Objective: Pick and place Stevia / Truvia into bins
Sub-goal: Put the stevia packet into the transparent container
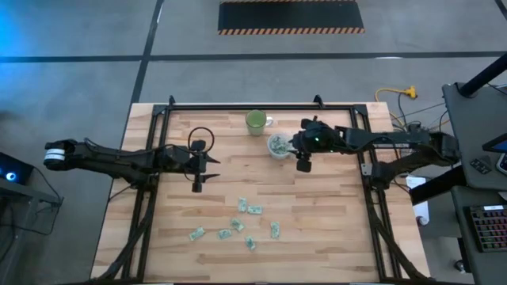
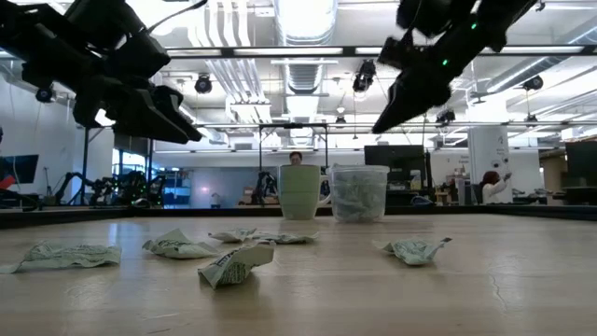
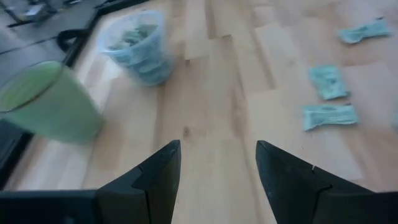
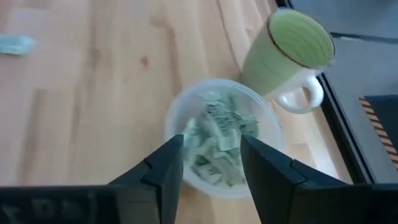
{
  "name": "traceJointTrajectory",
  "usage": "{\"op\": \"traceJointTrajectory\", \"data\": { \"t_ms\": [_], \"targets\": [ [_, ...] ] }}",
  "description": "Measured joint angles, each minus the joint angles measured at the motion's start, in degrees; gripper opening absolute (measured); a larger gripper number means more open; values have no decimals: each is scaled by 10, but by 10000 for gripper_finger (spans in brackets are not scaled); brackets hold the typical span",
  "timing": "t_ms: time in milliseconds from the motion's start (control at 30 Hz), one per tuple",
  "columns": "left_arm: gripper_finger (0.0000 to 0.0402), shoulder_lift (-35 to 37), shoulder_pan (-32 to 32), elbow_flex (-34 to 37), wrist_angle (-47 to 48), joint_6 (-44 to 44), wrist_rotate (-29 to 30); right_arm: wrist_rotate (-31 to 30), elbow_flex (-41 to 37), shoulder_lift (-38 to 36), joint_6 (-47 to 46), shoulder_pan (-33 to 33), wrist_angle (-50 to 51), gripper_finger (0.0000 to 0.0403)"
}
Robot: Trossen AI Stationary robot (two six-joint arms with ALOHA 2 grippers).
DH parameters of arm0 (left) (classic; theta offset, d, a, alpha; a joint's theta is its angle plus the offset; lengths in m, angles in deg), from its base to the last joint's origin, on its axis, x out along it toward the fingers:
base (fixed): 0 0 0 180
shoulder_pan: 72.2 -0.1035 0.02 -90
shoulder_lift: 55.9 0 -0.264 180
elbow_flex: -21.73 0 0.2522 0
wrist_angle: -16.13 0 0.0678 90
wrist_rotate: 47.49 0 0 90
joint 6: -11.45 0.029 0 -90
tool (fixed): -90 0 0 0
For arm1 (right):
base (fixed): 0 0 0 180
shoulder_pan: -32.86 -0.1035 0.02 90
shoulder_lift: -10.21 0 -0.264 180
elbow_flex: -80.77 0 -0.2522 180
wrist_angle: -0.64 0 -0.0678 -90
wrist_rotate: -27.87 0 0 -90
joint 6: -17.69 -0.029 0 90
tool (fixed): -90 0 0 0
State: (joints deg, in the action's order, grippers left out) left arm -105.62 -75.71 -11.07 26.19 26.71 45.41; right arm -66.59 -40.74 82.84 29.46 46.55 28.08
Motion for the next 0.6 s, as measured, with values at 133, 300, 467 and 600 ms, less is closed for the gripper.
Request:
{"op": "traceJointTrajectory", "data": {
  "t_ms": [133,300,467,600],
  "targets": [
    [192,-25,0,1,-9,-1,-75,0,-1,-32,-12,-39,15,150],
    [192,-102,3,1,-66,-4,-148,0,-3,-42,-13,-92,21,143],
    [192,-215,7,-1,-174,4,-181,0,-3,-42,-14,-133,25,133],
    [192,-303,7,-12,-262,6,-194,0,-3,-42,-27,-151,25,126]
  ]
}}
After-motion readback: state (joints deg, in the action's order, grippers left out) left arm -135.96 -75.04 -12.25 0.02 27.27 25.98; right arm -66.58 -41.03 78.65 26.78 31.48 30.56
